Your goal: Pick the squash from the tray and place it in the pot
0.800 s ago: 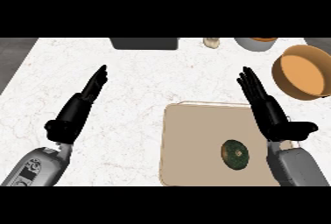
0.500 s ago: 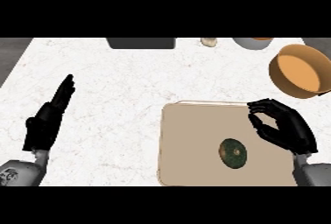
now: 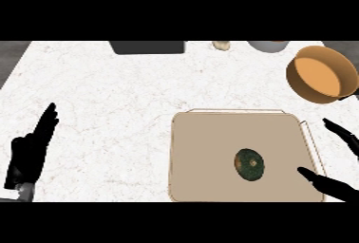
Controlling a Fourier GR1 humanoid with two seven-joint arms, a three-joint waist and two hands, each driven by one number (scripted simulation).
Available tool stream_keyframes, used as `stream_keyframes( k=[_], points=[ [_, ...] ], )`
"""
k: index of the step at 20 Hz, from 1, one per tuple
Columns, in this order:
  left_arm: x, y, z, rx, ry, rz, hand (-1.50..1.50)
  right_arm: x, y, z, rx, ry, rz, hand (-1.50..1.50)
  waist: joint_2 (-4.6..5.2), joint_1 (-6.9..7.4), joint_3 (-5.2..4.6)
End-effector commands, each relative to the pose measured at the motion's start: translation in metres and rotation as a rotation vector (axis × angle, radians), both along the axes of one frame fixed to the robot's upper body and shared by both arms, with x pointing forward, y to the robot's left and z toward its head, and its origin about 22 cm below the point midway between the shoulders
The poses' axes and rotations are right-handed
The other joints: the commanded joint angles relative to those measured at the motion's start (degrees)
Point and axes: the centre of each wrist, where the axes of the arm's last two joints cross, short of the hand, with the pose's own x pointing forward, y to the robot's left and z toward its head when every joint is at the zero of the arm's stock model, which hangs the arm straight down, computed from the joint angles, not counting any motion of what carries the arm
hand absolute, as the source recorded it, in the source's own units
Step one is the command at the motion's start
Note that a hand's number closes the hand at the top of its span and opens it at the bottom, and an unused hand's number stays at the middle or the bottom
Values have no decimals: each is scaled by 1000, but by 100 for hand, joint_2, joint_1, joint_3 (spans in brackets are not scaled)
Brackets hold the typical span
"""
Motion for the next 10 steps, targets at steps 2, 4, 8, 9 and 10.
stream_keyframes(
  k=[2, 4, 8, 9, 10],
  points=[
    [-16, 5, 1, -5, 12, 4, 0, -37, 3, 26, -82, 26, 40, -150, 35, 80, 3],
    [3, 8, 12, -1, -14, 3, 0, -38, -2, 33, -146, 125, 75, -150, 41, 59, 2],
    [-14, 5, 2, -9, 5, 1, 0, -26, 27, 80, -245, 218, 99, -150, 39, 125, -5],
    [0, 8, 6, 5, -22, -8, 0, -11, 34, 85, -263, 239, 96, -150, 60, 152, -5],
    [3, 12, 7, 5, -1, -23, 0, -8, 43, 98, -292, 269, 111, -150, 67, 164, -10]
  ],
)
